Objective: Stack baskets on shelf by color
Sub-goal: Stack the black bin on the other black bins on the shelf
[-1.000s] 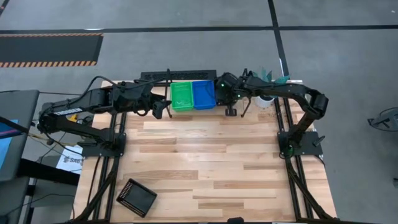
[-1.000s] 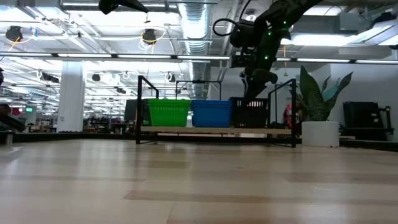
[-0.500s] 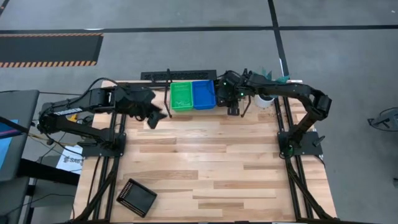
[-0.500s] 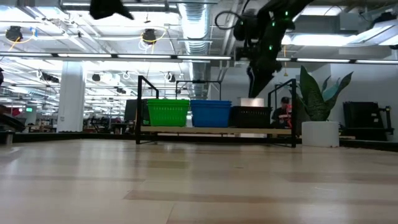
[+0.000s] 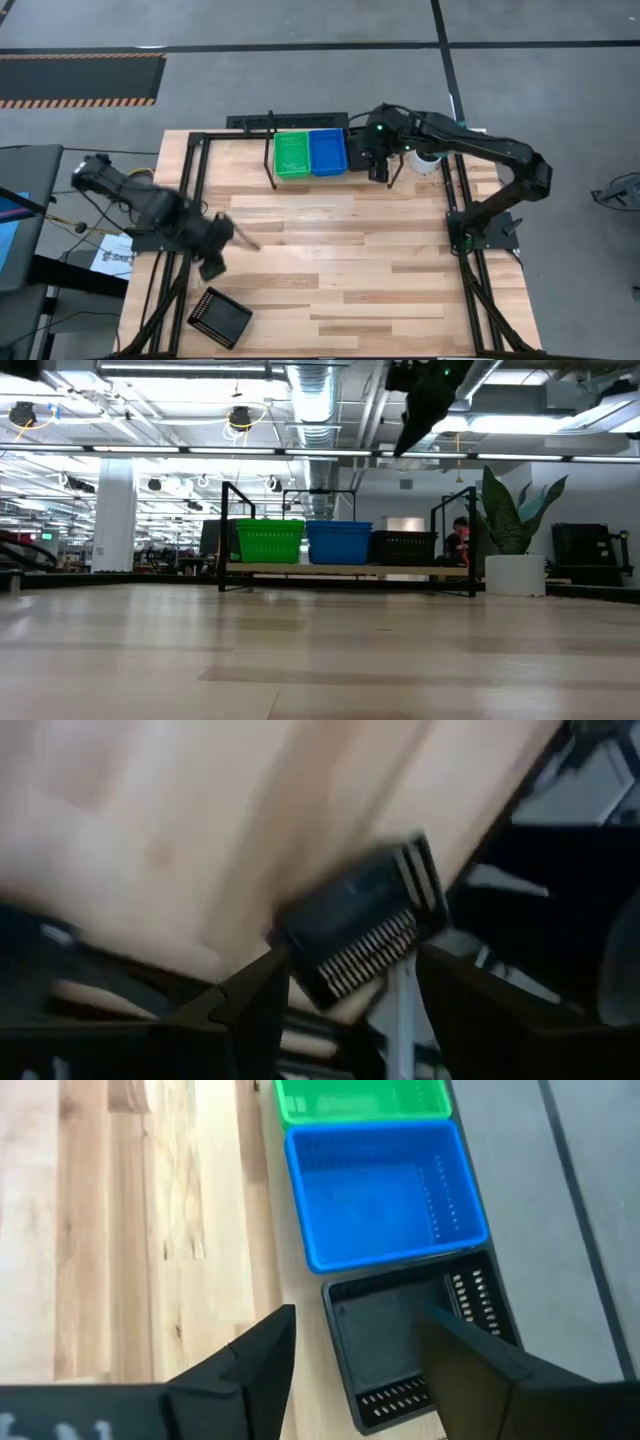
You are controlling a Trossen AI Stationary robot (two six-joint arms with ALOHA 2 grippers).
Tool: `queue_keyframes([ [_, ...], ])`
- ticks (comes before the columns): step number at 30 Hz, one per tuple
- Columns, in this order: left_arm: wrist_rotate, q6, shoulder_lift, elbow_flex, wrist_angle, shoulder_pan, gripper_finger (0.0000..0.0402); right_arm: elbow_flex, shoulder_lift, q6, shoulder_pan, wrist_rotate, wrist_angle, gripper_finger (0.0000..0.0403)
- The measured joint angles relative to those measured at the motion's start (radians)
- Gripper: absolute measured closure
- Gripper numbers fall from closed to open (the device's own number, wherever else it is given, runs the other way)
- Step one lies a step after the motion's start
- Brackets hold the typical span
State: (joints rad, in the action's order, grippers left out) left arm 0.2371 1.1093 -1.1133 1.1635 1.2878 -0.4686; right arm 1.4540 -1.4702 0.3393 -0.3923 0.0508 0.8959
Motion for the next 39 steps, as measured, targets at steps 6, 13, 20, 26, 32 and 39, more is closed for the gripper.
queue_keyframes([
  [6,0.004,0.338,0.000,-0.186,-0.356,-0.288,0.0198,0.000,0.050,-0.006,0.018,0.000,0.001,0.0181],
  [13,-0.055,0.572,0.000,-0.459,-0.726,-0.425,0.0270,0.000,0.075,-0.018,0.019,0.001,0.024,0.0182],
  [20,-0.165,0.696,0.000,-0.634,-0.771,-0.369,0.0388,0.000,0.078,-0.021,0.019,0.001,0.036,0.0182],
  [26,-0.314,0.638,-0.028,-0.710,-0.853,-0.176,0.0391,0.000,0.078,-0.051,0.029,0.002,0.045,0.0182],
  [32,-0.578,0.300,-0.094,-0.690,-1.242,0.139,0.0400,0.000,0.077,-0.056,0.033,0.001,0.050,0.0182],
  [39,-0.221,-0.085,-0.186,-0.494,-1.578,0.448,0.0400,0.000,0.076,-0.097,0.059,-0.005,0.039,0.0182],
])
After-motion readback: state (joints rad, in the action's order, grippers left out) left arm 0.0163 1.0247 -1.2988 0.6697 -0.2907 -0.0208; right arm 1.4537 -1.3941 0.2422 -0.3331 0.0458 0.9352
